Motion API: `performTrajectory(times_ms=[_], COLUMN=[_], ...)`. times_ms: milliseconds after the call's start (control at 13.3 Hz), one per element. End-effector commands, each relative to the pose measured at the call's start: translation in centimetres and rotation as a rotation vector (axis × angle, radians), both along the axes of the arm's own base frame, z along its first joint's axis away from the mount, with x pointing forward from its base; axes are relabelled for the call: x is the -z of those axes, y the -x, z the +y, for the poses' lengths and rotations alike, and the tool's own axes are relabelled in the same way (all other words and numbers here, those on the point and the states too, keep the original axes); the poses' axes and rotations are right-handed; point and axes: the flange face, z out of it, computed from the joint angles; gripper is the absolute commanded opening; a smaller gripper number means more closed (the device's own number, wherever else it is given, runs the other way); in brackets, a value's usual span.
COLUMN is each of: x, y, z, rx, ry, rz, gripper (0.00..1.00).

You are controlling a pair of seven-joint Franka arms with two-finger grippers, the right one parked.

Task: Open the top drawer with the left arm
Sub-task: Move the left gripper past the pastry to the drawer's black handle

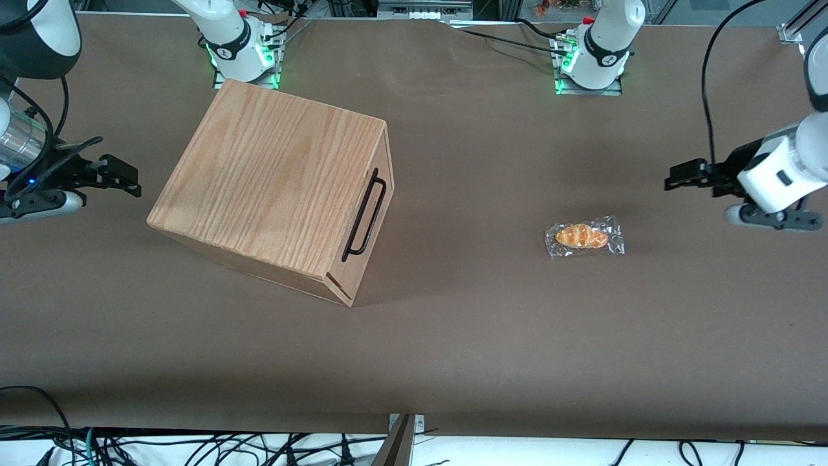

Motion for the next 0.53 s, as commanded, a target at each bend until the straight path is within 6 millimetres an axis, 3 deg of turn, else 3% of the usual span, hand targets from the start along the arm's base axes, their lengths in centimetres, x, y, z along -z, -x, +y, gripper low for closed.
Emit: performTrajectory(times_ms=[0, 75, 150, 300, 450], x=[2.8, 4.4, 5.2, 5.9, 6.2], y=[-2.4, -3.4, -3.8, -4.0, -3.9], z=[-4.2, -5.9, -8.8, -16.0, -22.2], rx=[0.016, 0.02, 0.048, 0.105, 0.04], ry=[0.173, 0.229, 0.273, 0.287, 0.271], rz=[0.044, 0.069, 0.085, 0.056, -0.005], gripper=[1.0, 1.0, 1.0, 1.0, 1.0])
